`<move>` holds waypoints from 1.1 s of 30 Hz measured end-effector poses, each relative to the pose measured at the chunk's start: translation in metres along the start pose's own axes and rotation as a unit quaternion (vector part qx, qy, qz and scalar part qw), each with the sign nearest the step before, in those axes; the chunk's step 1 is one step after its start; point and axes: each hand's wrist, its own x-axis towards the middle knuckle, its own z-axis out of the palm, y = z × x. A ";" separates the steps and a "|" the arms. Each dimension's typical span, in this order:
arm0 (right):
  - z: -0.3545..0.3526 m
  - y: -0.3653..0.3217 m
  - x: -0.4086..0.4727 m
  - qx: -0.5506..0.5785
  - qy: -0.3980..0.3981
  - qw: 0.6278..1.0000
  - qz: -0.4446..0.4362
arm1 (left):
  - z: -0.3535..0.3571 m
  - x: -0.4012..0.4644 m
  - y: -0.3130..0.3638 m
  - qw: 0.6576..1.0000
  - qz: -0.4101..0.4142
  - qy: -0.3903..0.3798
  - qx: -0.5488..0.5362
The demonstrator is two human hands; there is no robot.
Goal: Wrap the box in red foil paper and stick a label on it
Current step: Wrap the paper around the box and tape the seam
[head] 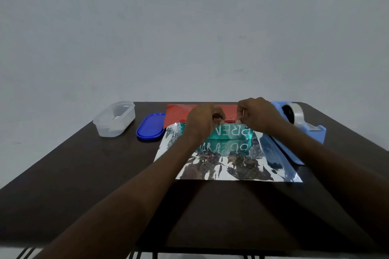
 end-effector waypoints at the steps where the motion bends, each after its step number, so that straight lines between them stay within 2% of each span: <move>1: 0.001 0.001 -0.001 -0.011 0.009 1.000 -0.002 | 0.000 0.000 0.000 1.000 -0.001 0.002 -0.001; 5: 0.004 0.000 -0.004 -0.061 0.030 0.998 -0.013 | 0.000 0.000 0.001 1.000 0.002 -0.002 0.001; 10: 0.006 0.004 -0.008 -0.185 0.053 0.980 -0.043 | -0.001 0.000 -0.001 1.000 0.016 -0.007 -0.002; 13: 0.003 0.010 -0.013 -0.201 0.052 0.977 -0.051 | -0.002 0.001 -0.002 1.000 0.023 -0.010 -0.004; 20: -0.010 0.033 -0.028 -0.286 0.051 0.957 -0.021 | -0.002 0.002 -0.003 0.999 0.022 -0.020 -0.011; 23: -0.010 0.018 -0.032 -0.277 0.085 0.956 -0.045 | -0.003 0.002 -0.002 1.000 0.018 -0.015 -0.016; 28: -0.005 0.000 -0.024 -0.203 0.086 0.973 -0.067 | -0.004 0.002 0.000 0.999 0.026 -0.019 -0.012; 33: 0.006 0.023 -0.023 -0.100 0.058 0.993 0.014 | -0.003 0.002 -0.001 0.999 0.028 -0.023 -0.017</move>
